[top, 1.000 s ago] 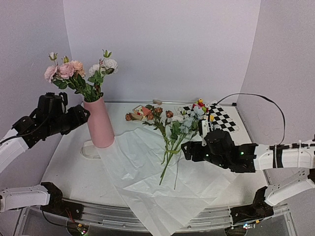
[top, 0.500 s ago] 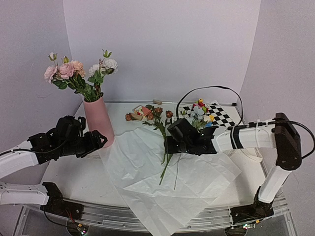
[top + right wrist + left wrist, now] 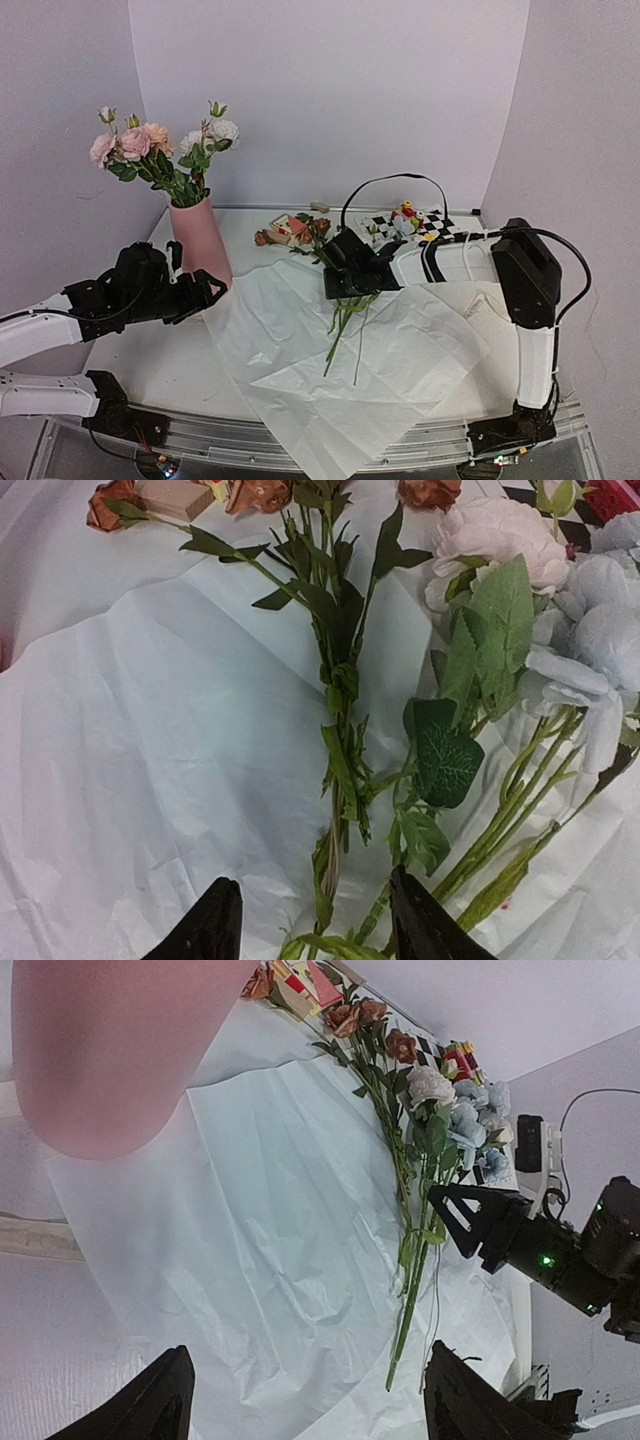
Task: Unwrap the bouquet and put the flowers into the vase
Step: Pick up the fake flower from the wrapping paper.
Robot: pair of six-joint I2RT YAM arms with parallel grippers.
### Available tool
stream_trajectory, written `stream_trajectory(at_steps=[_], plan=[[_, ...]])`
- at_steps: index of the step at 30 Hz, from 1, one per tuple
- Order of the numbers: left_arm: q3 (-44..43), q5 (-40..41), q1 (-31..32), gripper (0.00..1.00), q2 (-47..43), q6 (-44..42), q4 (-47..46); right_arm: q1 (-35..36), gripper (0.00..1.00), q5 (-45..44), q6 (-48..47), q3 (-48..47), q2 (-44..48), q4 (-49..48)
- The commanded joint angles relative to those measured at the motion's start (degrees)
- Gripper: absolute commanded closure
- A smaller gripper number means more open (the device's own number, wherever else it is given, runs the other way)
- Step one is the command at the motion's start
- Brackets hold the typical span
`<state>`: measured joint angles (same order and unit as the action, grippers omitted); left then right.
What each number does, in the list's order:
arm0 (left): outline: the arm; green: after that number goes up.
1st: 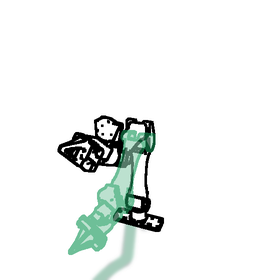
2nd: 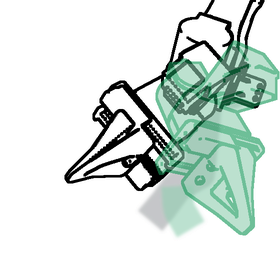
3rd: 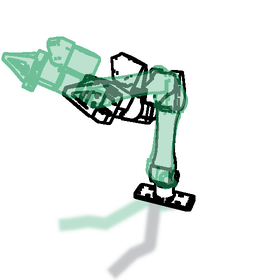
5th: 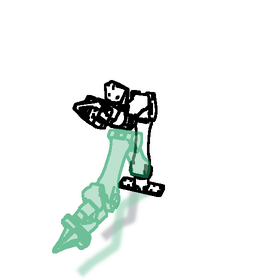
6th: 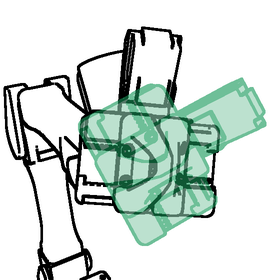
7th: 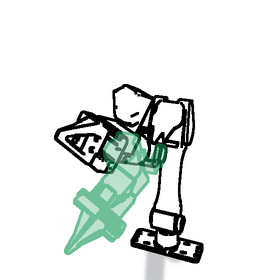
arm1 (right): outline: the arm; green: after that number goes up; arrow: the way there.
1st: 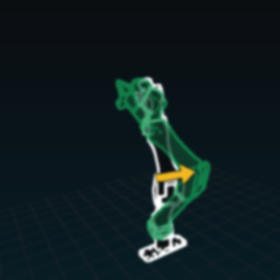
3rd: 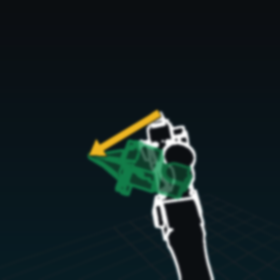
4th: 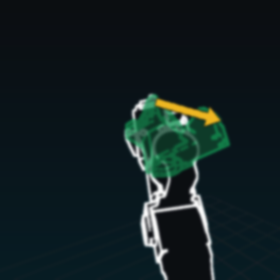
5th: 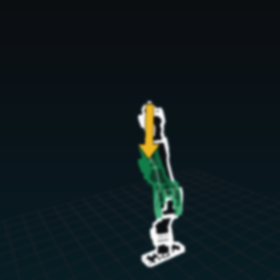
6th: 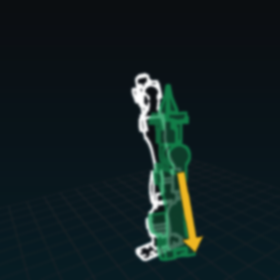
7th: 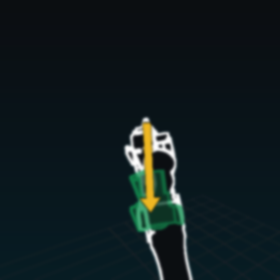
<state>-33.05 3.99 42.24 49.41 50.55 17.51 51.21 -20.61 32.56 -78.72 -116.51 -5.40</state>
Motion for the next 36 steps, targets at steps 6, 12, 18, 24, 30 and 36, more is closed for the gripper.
stream_trajectory(at_steps=[6, 12, 18, 24, 30, 36], plan=[[0.7, -0.2, 0.2, 0.20, -1.9, -1.9, -4.3, -1.4, 0.49, 0.6, -0.7, -6.7, -7.3, 5.1], [1.8, 0.7, 0.2, 0.20, -2.8, -1.5, -4.5, -3.0, 0.52, 1.6, -0.9, -7.2, -10.0, 5.3], [2.4, 0.6, 0.2, 0.20, -3.1, -0.8, -4.7, -3.7, 0.59, 2.9, -0.3, -7.9, -12.7, 5.3], [2.7, -0.2, 0.2, 0.21, -3.5, -0.4, -4.8, -3.6, 0.99, 5.3, -0.4, -8.3, -11.5, 5.3], [3.6, -0.5, 0.2, 0.21, -4.7, 0.5, -4.8, -3.7, 1.00, 3.4, -1.5, -5.8, -3.2, 5.3], [3.2, -1.5, 0.2, 0.20, -2.9, 1.3, -5.4, -3.6, 1.00, 6.2, -3.3, -2.7, 6.2, 4.0]])
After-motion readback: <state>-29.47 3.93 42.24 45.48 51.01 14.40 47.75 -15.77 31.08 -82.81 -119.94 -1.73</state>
